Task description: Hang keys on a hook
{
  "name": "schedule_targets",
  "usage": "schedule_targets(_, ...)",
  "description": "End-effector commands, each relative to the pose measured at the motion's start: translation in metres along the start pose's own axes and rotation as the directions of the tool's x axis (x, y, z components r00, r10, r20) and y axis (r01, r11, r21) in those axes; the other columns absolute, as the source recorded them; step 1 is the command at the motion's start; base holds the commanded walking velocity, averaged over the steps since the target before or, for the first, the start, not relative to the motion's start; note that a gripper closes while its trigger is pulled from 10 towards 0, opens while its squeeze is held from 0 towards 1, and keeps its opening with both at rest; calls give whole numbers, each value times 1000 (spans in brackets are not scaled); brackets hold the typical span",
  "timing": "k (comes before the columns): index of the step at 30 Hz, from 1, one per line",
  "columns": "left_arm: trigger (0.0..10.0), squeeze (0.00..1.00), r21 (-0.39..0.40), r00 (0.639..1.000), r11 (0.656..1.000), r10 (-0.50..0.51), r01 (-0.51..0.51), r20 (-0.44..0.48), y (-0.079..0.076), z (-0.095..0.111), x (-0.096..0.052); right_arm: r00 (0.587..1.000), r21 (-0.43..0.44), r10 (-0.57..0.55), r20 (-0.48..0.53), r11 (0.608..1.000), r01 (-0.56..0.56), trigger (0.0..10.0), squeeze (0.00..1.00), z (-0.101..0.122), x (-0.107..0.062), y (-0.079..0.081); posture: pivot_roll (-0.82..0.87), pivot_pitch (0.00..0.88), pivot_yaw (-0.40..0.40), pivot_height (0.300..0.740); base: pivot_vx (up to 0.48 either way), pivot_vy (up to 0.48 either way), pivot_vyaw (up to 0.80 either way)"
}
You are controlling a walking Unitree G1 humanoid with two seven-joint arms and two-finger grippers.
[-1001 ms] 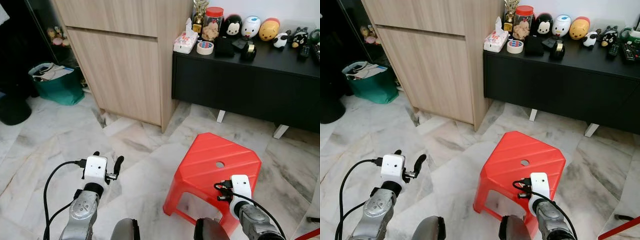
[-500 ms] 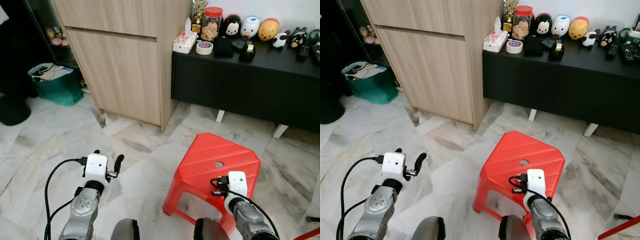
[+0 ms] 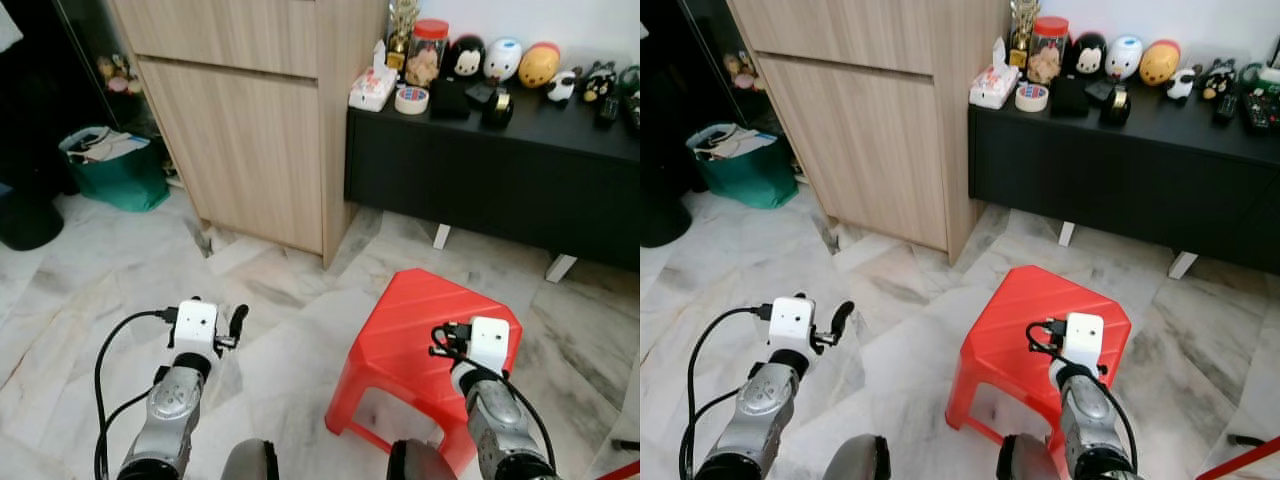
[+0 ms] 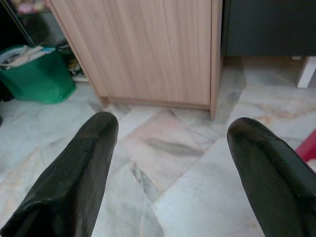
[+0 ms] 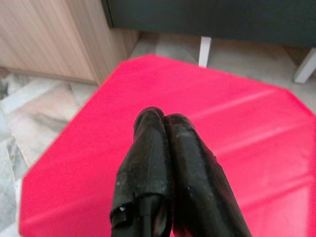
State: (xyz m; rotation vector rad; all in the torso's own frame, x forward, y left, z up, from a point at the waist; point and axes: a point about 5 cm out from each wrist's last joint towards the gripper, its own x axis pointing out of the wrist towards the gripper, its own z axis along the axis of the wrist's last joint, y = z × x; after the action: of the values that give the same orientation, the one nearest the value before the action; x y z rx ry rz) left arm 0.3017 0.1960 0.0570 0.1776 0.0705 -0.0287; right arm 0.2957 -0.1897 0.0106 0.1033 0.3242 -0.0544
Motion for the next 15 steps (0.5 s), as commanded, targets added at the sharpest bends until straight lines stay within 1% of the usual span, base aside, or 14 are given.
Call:
schedule_targets(1,10000,0,7,1000,1000,26,-26,-13,6,-2,1,1000,3,6,-12,1000,-6,10000,0,0,2,3,93,0,-9,620,0,0,0)
schedule_targets(7,10000,0,0,999,999,39,-39,-35,8,-7,1,999,2,-9,-52,1000,9,10000,0,-5,1,0,91,0,-12,620,0,0,0)
schedule_targets(11,10000,0,-9,997,998,69,-70,-39,13,-10,1,997,-11,-14,-77,1000,13,10000,0,-10,-2,-5,98,0,-35,620,0,0,0)
schedule_targets(15,10000,0,-13,996,997,80,-81,-38,14,-13,-2,995,-18,-14,-99,1000,12,10000,0,-14,-4,-10,93,0,-51,620,0,0,0)
